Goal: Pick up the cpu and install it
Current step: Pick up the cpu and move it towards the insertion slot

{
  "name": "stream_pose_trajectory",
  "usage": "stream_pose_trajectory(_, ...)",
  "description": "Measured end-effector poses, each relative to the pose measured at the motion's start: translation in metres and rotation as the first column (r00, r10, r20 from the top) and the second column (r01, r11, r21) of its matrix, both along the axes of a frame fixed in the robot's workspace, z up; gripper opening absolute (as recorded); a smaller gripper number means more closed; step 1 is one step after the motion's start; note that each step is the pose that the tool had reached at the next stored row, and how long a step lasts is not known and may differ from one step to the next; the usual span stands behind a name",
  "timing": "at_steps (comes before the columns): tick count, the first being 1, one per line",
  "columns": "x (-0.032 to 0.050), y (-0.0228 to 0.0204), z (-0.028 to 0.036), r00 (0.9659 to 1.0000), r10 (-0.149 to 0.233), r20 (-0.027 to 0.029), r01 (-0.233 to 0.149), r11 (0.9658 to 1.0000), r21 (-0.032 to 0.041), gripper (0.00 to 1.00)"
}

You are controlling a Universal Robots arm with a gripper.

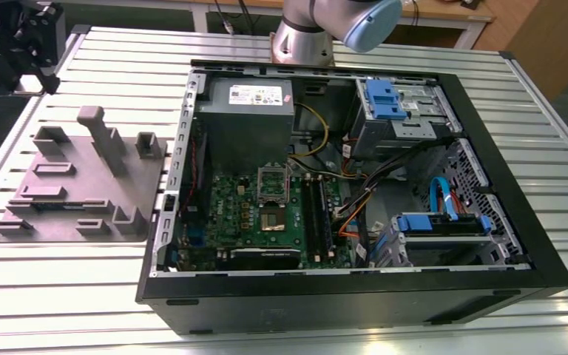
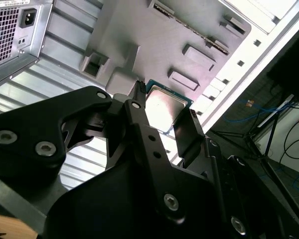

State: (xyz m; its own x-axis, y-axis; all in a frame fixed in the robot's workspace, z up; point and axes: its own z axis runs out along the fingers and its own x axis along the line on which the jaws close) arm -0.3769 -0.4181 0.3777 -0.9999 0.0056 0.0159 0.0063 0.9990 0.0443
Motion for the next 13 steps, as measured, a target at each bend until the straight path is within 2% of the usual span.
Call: stream_pose_trajectory(13,0.0036,0.0000,0.0000,1.0000,0.000,-0.0001,0.000,1.0000,0.0000,0.47)
